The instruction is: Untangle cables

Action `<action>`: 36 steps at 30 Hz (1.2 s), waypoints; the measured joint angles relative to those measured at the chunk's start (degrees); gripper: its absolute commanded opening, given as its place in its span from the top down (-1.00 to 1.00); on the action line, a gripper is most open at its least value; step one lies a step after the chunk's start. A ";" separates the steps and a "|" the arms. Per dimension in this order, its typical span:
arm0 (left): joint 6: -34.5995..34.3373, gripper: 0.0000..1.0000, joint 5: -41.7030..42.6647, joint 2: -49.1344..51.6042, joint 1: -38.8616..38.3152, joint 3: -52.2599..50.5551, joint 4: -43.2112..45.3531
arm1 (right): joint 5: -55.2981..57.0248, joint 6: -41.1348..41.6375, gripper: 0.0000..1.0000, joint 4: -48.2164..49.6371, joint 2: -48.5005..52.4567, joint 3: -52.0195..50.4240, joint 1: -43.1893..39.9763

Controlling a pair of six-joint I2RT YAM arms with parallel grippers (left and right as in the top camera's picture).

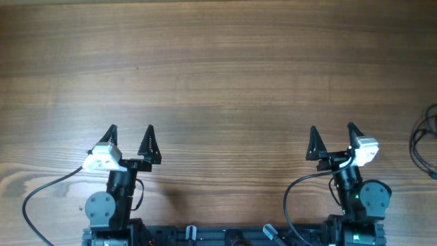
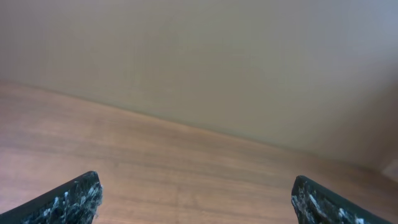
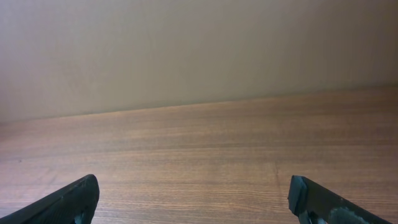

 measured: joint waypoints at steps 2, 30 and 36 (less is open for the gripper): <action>0.17 -1.00 -0.98 0.00 0.00 -1.33 -0.48 | 0.00 -0.02 -0.99 0.00 0.00 0.00 0.00; 4.46 -1.00 -3.10 -0.04 0.00 -2.34 -5.81 | 0.00 -0.02 -0.99 0.00 0.00 0.00 0.00; 4.46 -1.00 -3.10 -0.04 0.00 -2.34 -5.81 | 0.00 -0.02 -0.99 0.00 0.00 0.00 0.00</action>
